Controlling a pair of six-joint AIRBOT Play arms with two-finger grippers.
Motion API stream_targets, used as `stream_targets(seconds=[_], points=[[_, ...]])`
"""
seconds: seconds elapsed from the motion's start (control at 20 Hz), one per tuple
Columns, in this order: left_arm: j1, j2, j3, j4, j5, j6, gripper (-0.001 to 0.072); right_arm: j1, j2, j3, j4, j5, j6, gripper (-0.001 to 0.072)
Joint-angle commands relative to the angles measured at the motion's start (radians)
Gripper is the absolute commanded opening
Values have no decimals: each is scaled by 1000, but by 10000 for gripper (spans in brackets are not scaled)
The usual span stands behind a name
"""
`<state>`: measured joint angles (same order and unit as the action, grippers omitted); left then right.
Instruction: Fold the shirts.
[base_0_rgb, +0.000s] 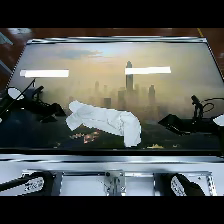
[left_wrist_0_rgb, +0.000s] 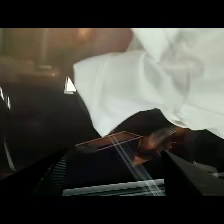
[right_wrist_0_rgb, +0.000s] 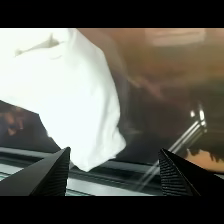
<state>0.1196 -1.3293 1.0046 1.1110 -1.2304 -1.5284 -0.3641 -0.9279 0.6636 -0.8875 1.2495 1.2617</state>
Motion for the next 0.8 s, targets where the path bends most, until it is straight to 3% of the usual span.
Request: stream_targets(seconds=[0.0, 0.35, 0.4, 0.45, 0.5, 0.55, 0.6, 0.75], points=[[17, -93, -37, -14, 49, 17, 716, 0, 0, -53, 58, -46, -19, 667], [-42, -216, -34, -95, 184, 17, 709, 1, -145, -57, 160, 8, -82, 668], [-43, -224, -34, -95, 184, 17, 652, 12, -172, -57, 177, 5, -91, 668], [-43, -229, -34, -95, 183, 17, 453, 43, -198, -57, 175, -10, -89, 668], [-43, -227, -34, -96, 177, 27, 192, 89, -224, -57, 176, -28, -89, 668], [-43, -225, -31, -103, 161, 76, 95, 141, -249, -57, 178, -51, -89, 668], [-43, -224, -20, -103, 140, 108, 45, 202, -275, -57, 179, -87, -89, 668], [-43, -193, 18, -102, 135, 134, 44, 328, -343, -57, 179, -196, -47, 668]])
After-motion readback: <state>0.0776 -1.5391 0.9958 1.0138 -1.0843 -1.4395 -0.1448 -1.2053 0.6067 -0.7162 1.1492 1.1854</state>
